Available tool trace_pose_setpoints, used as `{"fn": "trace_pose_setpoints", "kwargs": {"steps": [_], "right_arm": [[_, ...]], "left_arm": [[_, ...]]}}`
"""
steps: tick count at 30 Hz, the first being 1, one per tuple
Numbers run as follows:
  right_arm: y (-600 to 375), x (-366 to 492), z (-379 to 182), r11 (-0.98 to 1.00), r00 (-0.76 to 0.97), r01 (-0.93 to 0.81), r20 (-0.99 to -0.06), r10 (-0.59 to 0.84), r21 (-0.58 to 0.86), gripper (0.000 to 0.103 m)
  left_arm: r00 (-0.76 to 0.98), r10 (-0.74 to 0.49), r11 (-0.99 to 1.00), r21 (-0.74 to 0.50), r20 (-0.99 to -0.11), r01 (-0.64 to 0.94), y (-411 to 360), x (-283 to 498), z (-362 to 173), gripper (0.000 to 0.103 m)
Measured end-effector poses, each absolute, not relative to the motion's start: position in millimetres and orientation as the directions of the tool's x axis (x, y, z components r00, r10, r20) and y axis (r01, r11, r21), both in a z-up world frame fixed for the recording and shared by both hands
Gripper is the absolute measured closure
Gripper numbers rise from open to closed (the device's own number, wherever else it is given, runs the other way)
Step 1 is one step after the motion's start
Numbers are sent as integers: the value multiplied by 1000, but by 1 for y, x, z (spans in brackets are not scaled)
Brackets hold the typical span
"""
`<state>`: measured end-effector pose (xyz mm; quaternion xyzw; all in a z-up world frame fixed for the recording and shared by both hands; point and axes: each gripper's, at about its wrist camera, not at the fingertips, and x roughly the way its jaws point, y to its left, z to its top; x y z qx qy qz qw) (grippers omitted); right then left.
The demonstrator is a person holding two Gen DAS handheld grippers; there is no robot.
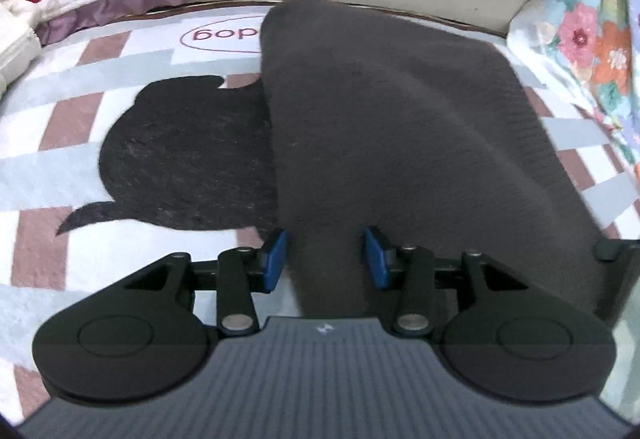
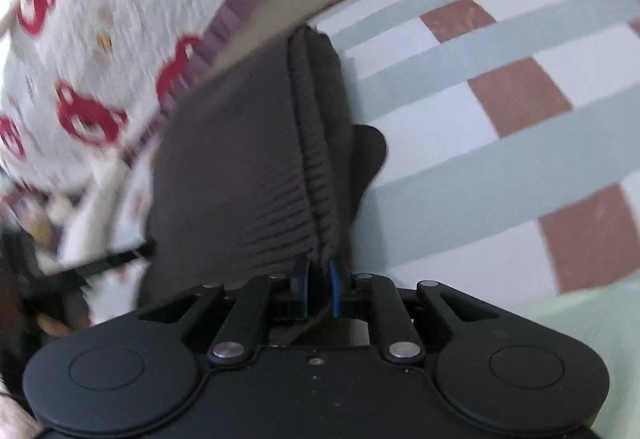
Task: Fold clothes
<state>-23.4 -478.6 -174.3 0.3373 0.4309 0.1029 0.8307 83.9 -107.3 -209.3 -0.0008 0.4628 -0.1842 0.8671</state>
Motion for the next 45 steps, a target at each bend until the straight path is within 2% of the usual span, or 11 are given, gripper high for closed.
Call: {"fn": "trace_pose_setpoints", "kwargs": {"steps": [5,7,8,15,21,27,31,36,38,40,45], "right_arm": [[-477,-28,-184,765,590,88,-653,476,638,76],[-470,-33,-183,777,577,25,-644,502,629,90],[-466,-37,-181,779,573,-13,-634,520,627,92],[-449,-38,-174,890,539,-84,-731,419,448,95],[-449,-42,-172,891,481,-106,-761,435,442,96],[-488,-73,-197,901,499,63,-795,345,430,94],[-491,-43,-170,918,567,9,-759,321,396,85],[-499,32,-145,917,650,-60,-682,335,393,51],[-502,71,-144,896,664,-69,-650,370,439,50],[-501,109,-148,874,659,-79,-632,406,479,38],[-497,185,-185,866,614,15,-689,386,499,34]], "left_arm": [[492,-327,933,-194,-807,302,-103,90,-215,59],[491,-321,936,-192,-810,296,-102,89,-217,58],[490,-319,937,-193,-811,291,-102,88,-217,58],[481,-323,938,-207,-815,279,-98,89,-217,56],[481,-350,929,-235,-804,285,-94,91,-219,56],[512,-444,895,-330,-735,302,-86,89,-210,56],[507,-474,879,-349,-720,326,-92,96,-212,52],[465,-494,868,-383,-735,316,-93,108,-222,50],[453,-518,854,-410,-725,319,-89,111,-224,50],[449,-540,840,-427,-712,334,-86,112,-227,50],[440,-585,811,-465,-682,356,-84,117,-228,50]]}}
